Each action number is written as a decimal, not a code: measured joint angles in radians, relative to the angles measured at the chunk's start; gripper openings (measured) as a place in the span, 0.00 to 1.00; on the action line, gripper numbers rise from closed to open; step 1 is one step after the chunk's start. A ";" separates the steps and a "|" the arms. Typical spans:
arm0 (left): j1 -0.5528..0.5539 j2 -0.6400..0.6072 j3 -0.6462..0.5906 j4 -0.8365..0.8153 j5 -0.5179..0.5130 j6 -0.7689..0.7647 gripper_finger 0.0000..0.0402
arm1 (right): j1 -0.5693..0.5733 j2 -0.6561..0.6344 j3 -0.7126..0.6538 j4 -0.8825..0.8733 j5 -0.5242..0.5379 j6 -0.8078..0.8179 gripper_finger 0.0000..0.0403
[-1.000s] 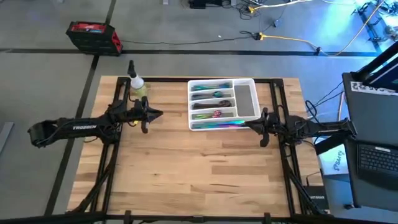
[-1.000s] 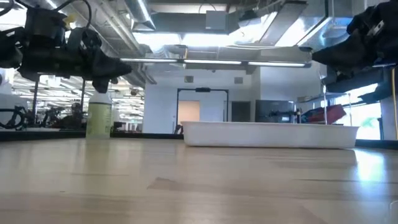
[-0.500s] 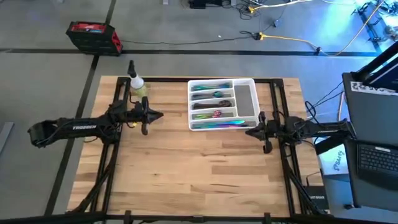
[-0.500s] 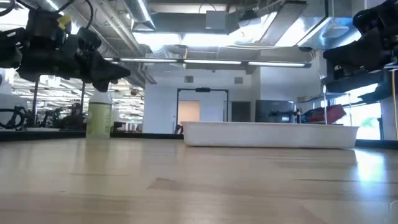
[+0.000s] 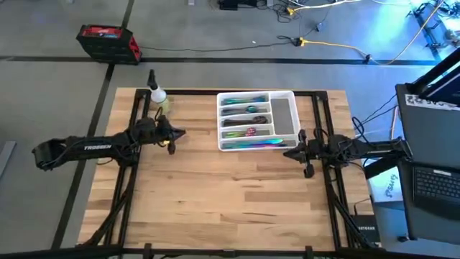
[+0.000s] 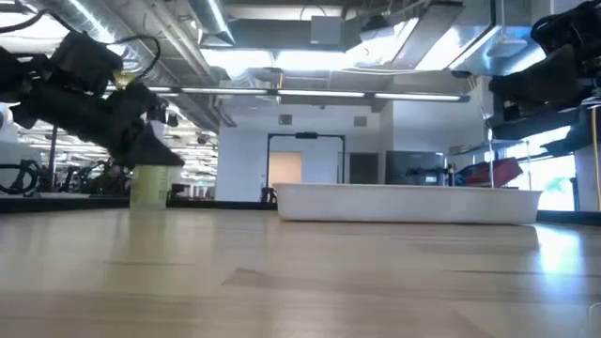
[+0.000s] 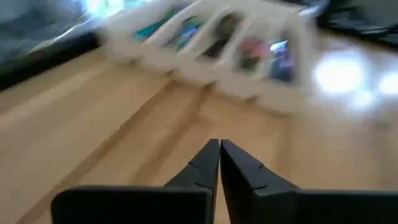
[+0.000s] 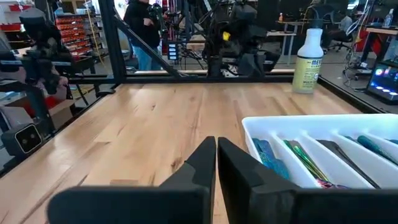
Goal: Sort silverware
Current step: Return to Home Position
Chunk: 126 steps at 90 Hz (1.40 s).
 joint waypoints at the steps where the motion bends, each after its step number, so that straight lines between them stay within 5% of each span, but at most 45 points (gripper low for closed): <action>1: -0.002 -0.002 0.000 0.008 0.014 0.006 0.00 | 0.000 0.000 0.000 0.000 0.000 0.000 0.00; 30: -0.095 -0.104 0.000 0.008 0.096 0.021 0.00 | 0.000 0.000 0.000 0.000 0.000 0.000 0.00; 87: -0.279 -0.598 0.000 -0.404 -0.143 -0.027 0.00 | 0.000 0.000 0.000 0.001 0.000 0.000 0.00; 126: -0.288 -0.613 0.000 -0.407 -0.150 -0.030 0.00 | 0.000 0.000 0.000 0.001 0.000 0.000 0.00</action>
